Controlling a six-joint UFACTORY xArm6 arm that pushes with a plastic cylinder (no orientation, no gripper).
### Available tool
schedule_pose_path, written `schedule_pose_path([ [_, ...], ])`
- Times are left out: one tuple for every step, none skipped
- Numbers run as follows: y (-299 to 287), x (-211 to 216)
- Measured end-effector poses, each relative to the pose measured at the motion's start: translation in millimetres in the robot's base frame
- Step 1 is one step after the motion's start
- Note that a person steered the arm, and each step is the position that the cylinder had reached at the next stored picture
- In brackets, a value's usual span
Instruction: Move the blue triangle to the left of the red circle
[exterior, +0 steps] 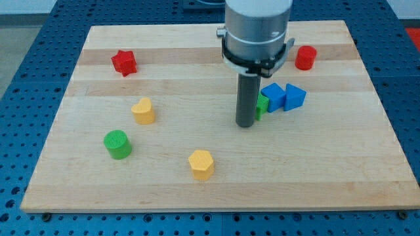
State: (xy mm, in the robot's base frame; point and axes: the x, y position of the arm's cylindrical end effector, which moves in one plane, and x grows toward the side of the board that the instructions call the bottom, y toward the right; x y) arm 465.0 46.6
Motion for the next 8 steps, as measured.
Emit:
schedule_pose_path([
  [10,-5],
  [14,-11],
  [14,-18],
  [23,-19],
  [36,-19],
  [73,-10],
  [99,-9],
  [111,-9],
])
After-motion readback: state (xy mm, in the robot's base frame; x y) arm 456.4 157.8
